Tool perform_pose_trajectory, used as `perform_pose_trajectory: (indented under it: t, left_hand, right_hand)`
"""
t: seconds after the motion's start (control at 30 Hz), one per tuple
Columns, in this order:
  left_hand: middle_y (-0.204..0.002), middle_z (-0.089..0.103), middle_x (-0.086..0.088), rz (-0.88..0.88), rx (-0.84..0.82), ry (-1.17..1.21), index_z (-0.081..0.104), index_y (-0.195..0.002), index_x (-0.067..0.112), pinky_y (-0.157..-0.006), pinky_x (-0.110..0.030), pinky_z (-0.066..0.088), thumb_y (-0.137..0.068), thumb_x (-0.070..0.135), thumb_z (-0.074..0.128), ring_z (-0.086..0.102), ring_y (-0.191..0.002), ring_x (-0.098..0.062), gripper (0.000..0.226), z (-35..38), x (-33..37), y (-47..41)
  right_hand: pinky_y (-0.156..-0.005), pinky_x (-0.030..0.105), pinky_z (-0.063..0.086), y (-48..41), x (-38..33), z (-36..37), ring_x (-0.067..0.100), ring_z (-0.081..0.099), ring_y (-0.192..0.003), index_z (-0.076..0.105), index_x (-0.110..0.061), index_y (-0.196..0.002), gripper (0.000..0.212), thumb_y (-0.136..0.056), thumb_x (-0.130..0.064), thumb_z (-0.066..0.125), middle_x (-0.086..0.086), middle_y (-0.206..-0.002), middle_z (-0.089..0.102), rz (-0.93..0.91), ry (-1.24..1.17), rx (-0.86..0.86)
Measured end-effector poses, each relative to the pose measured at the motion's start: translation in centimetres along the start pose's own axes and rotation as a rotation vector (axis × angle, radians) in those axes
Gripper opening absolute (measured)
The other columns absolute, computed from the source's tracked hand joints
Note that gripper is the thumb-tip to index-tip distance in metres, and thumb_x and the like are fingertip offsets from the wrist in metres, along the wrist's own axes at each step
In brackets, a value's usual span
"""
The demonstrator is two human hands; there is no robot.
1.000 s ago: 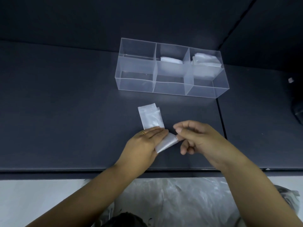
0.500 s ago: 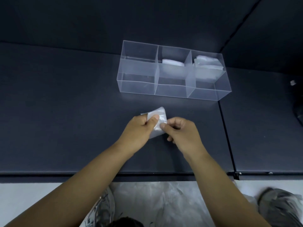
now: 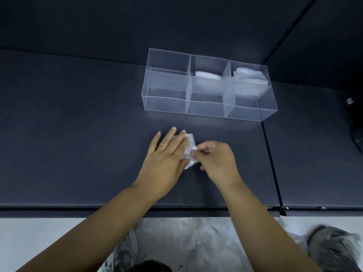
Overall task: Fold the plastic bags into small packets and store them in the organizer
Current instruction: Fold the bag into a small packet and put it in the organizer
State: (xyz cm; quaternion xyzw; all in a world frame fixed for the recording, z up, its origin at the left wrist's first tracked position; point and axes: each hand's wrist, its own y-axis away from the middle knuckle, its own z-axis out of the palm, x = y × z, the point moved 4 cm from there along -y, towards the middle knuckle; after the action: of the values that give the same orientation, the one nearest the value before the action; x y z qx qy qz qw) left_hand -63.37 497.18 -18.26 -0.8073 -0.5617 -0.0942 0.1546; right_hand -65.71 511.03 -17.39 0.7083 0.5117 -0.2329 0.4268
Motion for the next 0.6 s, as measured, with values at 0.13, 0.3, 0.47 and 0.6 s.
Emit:
perform_pose_trajectory:
  t: [0.13,0.3,0.47,0.6]
  left_hand:
    - [-0.158,0.018,0.000,-0.141,-0.141,-0.085,0.022,-0.150,0.011,-0.118,-0.050,0.002,-0.095,0.057,0.019,0.011,-0.147,-0.021,0.071,1.1,-0.9,1.2]
    - [-0.161,-0.003,0.003,-0.203,-0.222,-0.139,0.001,-0.153,0.016,-0.117,-0.050,-0.012,-0.086,0.069,-0.001,-0.011,-0.146,-0.017,0.086,1.4,-1.0,1.3]
    - [-0.158,-0.021,0.005,-0.264,-0.242,-0.160,-0.019,-0.149,0.017,-0.112,-0.049,-0.023,-0.078,0.075,-0.008,-0.027,-0.142,-0.019,0.092,1.3,-1.3,1.2]
    - [-0.153,-0.030,0.002,-0.316,-0.245,-0.176,-0.027,-0.143,0.016,-0.111,-0.050,-0.023,-0.075,0.076,-0.013,-0.029,-0.142,-0.021,0.092,1.3,-1.3,1.4]
  right_hand:
    - [-0.073,0.029,0.049,1.1,0.3,0.4,0.010,0.058,-0.082,0.063,-0.021,-0.102,0.028,-0.078,-0.030,0.076,-0.008,-0.093,0.060,-0.078,0.197,0.180]
    - [-0.084,0.027,0.027,2.4,1.4,0.8,0.018,0.051,-0.100,0.061,-0.021,-0.104,0.029,-0.081,-0.037,0.072,-0.002,-0.105,0.052,-0.199,0.413,0.389]
    - [-0.081,0.027,0.024,2.3,1.6,0.3,0.021,0.053,-0.094,0.064,-0.019,-0.097,0.009,-0.092,-0.026,0.061,-0.001,-0.098,0.053,-0.197,0.406,0.435]
    - [-0.081,0.025,0.020,2.5,0.9,1.1,0.012,0.044,-0.095,0.064,-0.024,-0.090,0.018,-0.089,-0.041,0.060,-0.008,-0.098,0.044,-0.122,0.357,0.354]
